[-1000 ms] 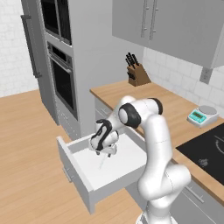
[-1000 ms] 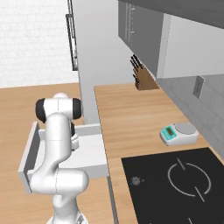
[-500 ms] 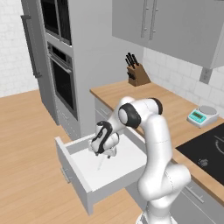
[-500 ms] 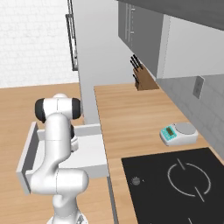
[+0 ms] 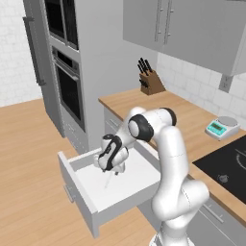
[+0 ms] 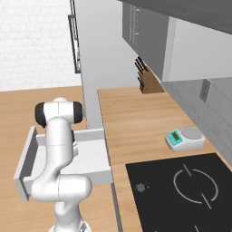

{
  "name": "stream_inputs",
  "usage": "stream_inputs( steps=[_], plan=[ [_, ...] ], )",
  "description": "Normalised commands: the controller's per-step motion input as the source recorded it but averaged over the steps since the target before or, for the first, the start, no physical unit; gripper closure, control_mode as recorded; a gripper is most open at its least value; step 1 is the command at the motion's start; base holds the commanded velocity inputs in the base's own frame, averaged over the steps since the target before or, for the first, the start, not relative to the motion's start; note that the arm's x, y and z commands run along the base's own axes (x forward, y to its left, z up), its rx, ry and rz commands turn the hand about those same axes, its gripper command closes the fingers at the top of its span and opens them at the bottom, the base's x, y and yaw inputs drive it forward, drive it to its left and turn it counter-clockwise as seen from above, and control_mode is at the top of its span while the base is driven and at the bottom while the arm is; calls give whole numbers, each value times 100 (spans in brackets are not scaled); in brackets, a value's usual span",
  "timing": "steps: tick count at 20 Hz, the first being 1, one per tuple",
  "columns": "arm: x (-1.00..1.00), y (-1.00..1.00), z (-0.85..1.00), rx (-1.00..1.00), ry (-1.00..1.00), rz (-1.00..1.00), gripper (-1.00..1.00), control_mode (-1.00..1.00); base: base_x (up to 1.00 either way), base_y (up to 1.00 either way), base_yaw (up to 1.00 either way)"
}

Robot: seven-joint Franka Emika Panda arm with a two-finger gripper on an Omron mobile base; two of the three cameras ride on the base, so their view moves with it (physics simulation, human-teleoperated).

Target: Take a straw from the drawer in front and place it inside the glass cup on the dining counter.

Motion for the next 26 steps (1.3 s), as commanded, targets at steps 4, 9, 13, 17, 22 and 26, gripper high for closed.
stream_inputs(
  steps=[4, 9, 13, 17, 22, 26],
  plan=[
    [-17, 0, -54, 0, 0, 0, 100, -100, 0, 0, 0],
    [-6, 0, -9, 0, -5, -1, 100, -100, 0, 0, 0],
    [-13, 0, 0, 0, -12, 0, 100, -100, 0, 0, 0],
    [-19, 0, 0, 0, -14, 0, 100, -100, 0, 0, 0],
    [-28, 0, 69, 4, -14, 0, 100, -100, 0, 0, 0],
    [-5, 0, 100, 17, -6, 0, 100, -100, 0, 0, 0]
  ],
)
